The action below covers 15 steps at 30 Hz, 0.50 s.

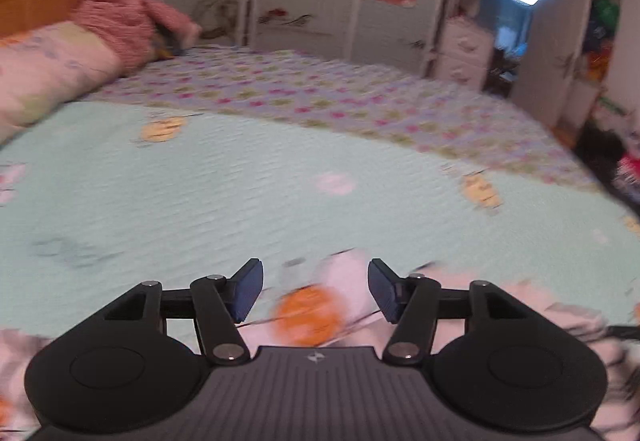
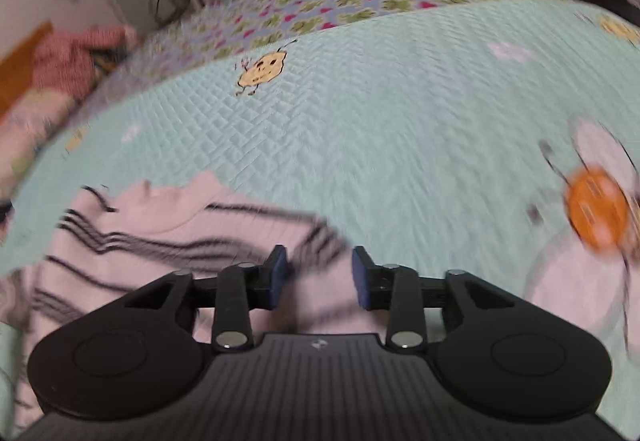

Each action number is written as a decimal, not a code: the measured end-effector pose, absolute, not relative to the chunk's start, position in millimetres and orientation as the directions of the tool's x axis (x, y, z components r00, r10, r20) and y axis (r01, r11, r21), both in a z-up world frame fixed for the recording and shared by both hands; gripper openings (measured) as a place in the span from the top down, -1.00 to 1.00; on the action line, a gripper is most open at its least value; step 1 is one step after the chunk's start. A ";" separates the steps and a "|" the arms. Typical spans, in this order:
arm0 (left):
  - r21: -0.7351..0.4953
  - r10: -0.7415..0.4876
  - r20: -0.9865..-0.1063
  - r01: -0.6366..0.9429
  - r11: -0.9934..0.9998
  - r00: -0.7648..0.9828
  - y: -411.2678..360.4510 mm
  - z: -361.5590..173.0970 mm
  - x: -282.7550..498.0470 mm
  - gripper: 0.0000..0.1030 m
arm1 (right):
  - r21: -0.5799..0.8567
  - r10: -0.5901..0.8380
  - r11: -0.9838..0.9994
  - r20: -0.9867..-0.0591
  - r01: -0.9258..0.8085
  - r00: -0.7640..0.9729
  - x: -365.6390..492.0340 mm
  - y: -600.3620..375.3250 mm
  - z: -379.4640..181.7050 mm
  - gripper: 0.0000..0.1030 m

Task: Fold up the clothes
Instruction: 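Release the hem with the left gripper and lay the sweater flat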

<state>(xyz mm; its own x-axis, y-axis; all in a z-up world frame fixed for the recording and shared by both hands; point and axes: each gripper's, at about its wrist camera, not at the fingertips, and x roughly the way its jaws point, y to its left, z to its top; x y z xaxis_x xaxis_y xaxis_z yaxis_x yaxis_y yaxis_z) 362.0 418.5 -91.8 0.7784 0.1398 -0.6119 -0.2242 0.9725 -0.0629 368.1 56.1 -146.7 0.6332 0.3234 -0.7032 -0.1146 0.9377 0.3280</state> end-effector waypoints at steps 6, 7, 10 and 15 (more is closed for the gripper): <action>0.000 0.171 -0.673 -0.231 0.973 0.720 451.8 -110.2 347.1 -0.18 | 0.385 0.361 0.916 -0.669 -0.113 0.650 313.6 48.2 -142.5 0.01; 0.018 0.146 -0.677 -0.183 0.983 0.721 452.3 -114.5 347.6 -0.18 | 0.402 0.374 0.909 -0.665 -0.112 0.647 307.7 53.3 -143.2 0.01; 0.054 0.057 -0.696 -0.026 0.998 0.715 453.8 -127.3 348.5 -0.18 | 0.462 0.404 0.883 -0.661 -0.081 0.632 294.0 57.7 -147.2 0.00; 0.005 -0.122 -0.755 0.191 0.981 0.645 454.8 -135.6 360.1 -0.18 | 0.461 0.387 0.886 -0.669 -0.054 0.634 291.7 60.3 -149.0 0.00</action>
<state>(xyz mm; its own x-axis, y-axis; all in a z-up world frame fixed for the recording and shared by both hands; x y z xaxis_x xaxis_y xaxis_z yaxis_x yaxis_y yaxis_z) 360.1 454.8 -135.6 0.6448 -0.1222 -0.7545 0.1915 0.9815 0.0046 291.7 60.3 -149.0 0.6344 0.3869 -0.6692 -0.0543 0.8859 0.4608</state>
